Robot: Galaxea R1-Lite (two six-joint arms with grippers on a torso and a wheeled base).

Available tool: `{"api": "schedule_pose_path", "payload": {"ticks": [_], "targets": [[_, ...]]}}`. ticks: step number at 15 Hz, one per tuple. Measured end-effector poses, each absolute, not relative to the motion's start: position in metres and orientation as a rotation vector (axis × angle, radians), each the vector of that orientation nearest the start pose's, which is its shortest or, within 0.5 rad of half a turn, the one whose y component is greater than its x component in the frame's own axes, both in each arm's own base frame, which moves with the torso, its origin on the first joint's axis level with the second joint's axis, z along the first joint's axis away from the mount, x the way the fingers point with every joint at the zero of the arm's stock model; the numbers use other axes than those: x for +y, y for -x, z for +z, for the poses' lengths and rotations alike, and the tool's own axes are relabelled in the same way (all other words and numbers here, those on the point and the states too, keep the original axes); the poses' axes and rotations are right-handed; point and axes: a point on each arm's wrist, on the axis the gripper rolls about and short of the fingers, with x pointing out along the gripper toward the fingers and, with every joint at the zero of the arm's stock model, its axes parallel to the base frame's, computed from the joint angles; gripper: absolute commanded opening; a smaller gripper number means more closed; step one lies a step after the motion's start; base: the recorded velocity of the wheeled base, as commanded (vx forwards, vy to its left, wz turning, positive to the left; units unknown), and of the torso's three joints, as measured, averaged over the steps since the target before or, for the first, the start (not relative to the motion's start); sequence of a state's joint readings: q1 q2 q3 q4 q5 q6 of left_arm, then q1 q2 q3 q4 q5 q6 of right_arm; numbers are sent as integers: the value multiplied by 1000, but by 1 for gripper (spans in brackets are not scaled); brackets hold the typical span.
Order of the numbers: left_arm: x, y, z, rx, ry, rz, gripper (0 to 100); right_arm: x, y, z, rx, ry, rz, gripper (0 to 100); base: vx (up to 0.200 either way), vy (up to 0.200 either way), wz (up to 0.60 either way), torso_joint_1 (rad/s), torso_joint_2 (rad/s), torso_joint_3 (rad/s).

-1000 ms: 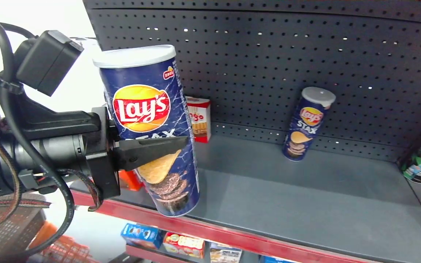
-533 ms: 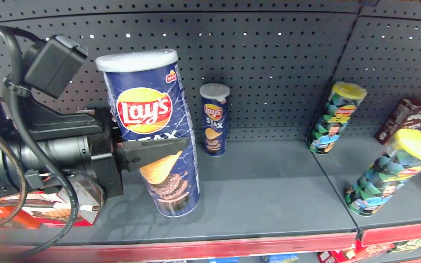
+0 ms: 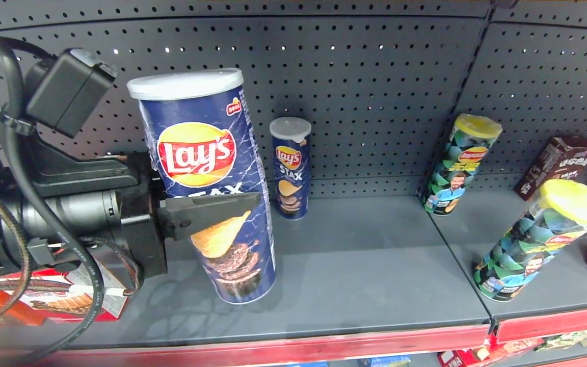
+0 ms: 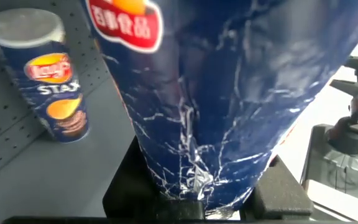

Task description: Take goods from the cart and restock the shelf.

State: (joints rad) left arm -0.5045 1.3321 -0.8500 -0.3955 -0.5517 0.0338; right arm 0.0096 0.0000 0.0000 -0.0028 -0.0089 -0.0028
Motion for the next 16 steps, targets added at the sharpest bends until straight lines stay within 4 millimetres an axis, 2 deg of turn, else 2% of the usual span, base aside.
{"api": "schedule_pose_path", "payload": {"ticks": [1,16], "targets": [[-116,-185,268,75,-28,-1056,0,0,23,76,-2,1,0,100,0,0,600,2,-7,2],[-111,-178,268,69,-27,-1048,0,-1,23,76,-4,12,-13,100,0,0,0,0,0,0]]}}
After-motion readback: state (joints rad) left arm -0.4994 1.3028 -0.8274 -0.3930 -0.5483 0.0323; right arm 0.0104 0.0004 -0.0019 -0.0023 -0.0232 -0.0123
